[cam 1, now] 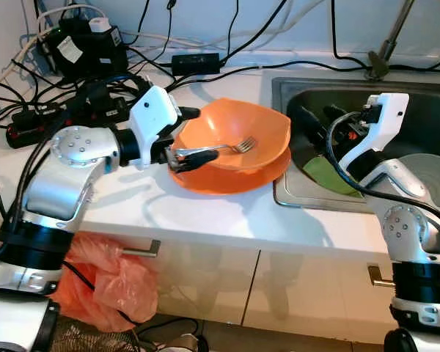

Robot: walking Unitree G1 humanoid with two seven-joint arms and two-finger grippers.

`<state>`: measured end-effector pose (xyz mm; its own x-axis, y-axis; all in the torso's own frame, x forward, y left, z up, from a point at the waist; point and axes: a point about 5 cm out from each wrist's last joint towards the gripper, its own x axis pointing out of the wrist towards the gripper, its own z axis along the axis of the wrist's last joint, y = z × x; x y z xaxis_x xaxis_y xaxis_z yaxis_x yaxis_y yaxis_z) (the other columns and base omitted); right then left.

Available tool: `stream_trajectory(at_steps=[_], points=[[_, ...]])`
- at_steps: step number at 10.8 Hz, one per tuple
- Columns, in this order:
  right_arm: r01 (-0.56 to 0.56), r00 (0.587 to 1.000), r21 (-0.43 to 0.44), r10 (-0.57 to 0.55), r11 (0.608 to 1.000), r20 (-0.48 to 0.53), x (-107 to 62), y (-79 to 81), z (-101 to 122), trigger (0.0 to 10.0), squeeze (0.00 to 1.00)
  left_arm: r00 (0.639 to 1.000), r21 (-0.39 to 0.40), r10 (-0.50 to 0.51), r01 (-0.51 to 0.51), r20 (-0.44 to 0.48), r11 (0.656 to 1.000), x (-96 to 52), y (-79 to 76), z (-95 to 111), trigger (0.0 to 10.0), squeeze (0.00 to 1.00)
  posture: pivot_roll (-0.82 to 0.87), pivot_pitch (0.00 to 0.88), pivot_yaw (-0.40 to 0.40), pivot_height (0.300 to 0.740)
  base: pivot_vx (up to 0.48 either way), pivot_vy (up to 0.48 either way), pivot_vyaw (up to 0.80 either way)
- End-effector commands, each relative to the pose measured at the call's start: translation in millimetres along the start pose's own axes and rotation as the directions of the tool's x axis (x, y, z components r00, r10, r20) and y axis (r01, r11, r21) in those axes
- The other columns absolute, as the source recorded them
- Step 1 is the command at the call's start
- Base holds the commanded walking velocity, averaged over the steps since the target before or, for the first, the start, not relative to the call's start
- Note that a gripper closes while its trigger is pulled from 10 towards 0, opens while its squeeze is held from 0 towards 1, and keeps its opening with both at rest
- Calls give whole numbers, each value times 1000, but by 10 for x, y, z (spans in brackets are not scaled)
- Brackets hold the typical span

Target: Kitchen organization

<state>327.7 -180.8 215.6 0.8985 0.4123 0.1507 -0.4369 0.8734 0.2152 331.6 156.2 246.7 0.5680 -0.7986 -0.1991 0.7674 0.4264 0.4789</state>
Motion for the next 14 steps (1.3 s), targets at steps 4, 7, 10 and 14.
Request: stream_trajectory(at_steps=[4,7,10,14], points=[[-23,1000,40,23,999,-6,-42,90,-10,10000,0,991,74,-116,121,-67,990,-83,-14,-23,10000,0,103,52,101,740,0,0,0],[-17,1000,51,17,999,-4,-52,105,4,10000,0,990,128,-95,108,-101,986,-92,39,-107,10000,0,101,53,101,740,0,0,0],[-8,1000,52,9,999,-5,-61,103,-3,10000,0,988,173,-65,89,-139,981,-108,74,-222,10000,0,99,53,102,740,0,0,0],[1,1000,51,0,999,-5,-71,99,-3,10000,0,990,178,-60,83,-131,981,-64,47,-300,0,0,96,54,104,740,0,0,0]])
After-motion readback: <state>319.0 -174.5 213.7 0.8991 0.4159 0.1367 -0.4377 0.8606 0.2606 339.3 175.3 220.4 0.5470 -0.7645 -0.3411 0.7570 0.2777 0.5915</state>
